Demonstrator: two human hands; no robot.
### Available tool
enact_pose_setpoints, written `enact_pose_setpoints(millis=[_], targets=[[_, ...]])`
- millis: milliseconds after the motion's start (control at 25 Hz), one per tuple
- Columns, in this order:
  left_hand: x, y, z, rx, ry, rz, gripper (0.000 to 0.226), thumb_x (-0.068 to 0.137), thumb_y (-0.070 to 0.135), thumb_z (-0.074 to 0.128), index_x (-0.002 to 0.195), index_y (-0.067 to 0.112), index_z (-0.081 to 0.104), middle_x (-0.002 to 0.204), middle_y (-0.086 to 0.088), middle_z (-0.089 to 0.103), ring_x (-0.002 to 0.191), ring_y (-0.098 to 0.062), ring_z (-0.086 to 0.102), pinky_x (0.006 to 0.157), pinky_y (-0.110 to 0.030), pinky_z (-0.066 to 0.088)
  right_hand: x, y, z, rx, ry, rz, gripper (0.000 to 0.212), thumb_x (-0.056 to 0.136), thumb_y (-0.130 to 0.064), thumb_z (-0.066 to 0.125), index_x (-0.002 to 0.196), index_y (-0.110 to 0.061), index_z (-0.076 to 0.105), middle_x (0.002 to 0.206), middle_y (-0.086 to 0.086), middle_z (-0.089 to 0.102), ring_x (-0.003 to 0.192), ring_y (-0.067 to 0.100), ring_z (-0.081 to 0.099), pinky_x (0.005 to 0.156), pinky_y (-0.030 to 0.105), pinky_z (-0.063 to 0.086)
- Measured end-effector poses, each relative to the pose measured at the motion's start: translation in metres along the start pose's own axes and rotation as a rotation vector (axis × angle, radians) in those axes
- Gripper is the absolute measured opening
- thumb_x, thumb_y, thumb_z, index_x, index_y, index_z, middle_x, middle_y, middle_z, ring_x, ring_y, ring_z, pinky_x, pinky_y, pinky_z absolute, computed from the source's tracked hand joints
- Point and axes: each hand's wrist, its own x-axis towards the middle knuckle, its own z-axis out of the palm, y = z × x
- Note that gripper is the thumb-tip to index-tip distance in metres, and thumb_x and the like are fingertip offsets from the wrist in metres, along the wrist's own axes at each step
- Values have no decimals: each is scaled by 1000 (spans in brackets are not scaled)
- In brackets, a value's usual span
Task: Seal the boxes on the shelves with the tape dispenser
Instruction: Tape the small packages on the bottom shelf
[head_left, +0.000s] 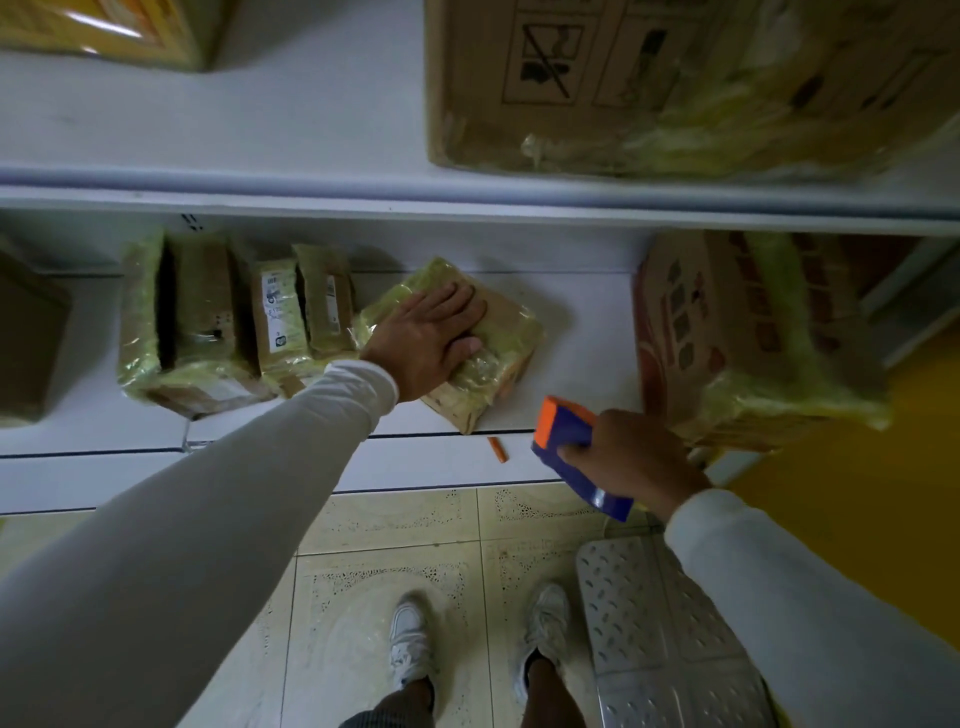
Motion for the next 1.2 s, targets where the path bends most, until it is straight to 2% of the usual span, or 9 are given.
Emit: enact_pose_setpoints(millis=[160,240,320,480,640,760,880,1040,1200], targets=[[2,2,-2,63,-4,24,52,101,38,33,149,22,23,159,-4,14,147,-22,7,118,-35,1,-16,13,29,31,15,57,48,90,-56,56,62,-20,44,54,-6,49,44,4,47,40,18,26],[7,13,-11,79,59,91,49,97,34,44,144,20,38,155,-11,25,144,-30,17,117,-39,8,-20,15,30,141,41,36,49,88,-58,57,61,-18,48,52,-5,52,43,6,50,41,17,29],[4,35,-11,105,96,26,50,91,40,47,139,24,47,151,-10,33,141,-30,25,114,-42,15,-23,16,23,208,26,20,49,88,-57,59,61,-18,47,51,-3,51,42,10,49,44,20,32],[-14,58,16,133,86,-96,64,90,61,37,146,30,31,158,-10,17,146,-28,13,117,-44,6,-33,24,11,273,-15,-19,49,89,-52,61,57,-21,42,44,-5,42,35,4,39,44,19,28],[6,28,4,68,-89,246,71,88,41,56,149,28,22,159,-5,8,147,-22,4,118,-40,0,-42,36,4,381,-20,-91,46,87,-51,64,57,-21,47,45,-4,44,38,9,42,47,24,30],[11,25,3,66,-125,303,80,84,29,61,150,27,16,160,-2,5,147,-19,1,118,-36,-4,-50,37,-3,421,-26,-167,45,85,-53,65,58,-22,47,46,-2,43,44,17,45,50,29,31],[5,28,2,77,-68,295,80,85,33,62,150,27,16,160,-1,3,147,-18,1,117,-33,-6,-51,33,-11,459,-33,-233,44,84,-57,64,67,-16,58,55,8,55,50,28,52,53,31,34],[-19,30,-26,-243,180,269,56,84,30,70,134,11,52,146,-12,42,135,-27,39,114,-39,29,-54,23,-27,473,8,-295,53,77,-66,64,78,-13,65,67,12,67,61,30,64,53,26,38],[-58,33,-39,-583,230,-27,38,92,22,59,127,7,57,127,-9,59,113,-22,58,96,-25,42,-51,2,-37,478,-3,-365,47,72,-67,67,77,-20,65,69,2,70,59,18,64,57,27,44]])
